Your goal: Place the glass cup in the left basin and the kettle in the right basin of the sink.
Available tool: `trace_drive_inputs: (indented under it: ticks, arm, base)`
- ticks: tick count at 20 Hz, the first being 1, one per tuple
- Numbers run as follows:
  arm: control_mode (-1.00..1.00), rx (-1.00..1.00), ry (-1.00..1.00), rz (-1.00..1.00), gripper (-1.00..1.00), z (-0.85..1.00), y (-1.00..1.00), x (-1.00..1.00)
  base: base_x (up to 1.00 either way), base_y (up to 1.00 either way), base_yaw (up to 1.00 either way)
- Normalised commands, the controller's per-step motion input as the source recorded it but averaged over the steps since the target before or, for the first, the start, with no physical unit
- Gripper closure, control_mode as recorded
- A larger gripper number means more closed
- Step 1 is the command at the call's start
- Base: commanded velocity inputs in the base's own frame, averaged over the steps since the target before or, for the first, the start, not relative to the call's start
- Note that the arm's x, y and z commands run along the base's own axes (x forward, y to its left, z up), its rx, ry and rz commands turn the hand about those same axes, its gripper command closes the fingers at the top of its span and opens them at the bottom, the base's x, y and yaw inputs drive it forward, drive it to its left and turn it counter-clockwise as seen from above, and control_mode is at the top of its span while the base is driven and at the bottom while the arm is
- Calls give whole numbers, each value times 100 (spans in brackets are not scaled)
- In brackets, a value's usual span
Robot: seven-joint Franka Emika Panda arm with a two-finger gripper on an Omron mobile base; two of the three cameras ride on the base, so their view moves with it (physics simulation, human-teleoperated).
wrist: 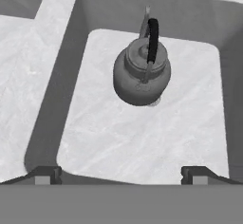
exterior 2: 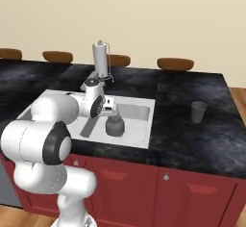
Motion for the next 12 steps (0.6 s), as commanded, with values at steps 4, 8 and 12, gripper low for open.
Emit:
trace_drive_inputs:
  ticks: [4, 8, 12]
  arm:
    - [100, 0, 0, 0, -100, 0, 0, 0]
    - [100, 0, 0, 0, -100, 0, 0, 0]
    - [100, 0, 0, 0, -100, 0, 0, 0]
  base:
    - [0, -40, 0]
    - [0, -41, 0]
    - [0, -40, 0]
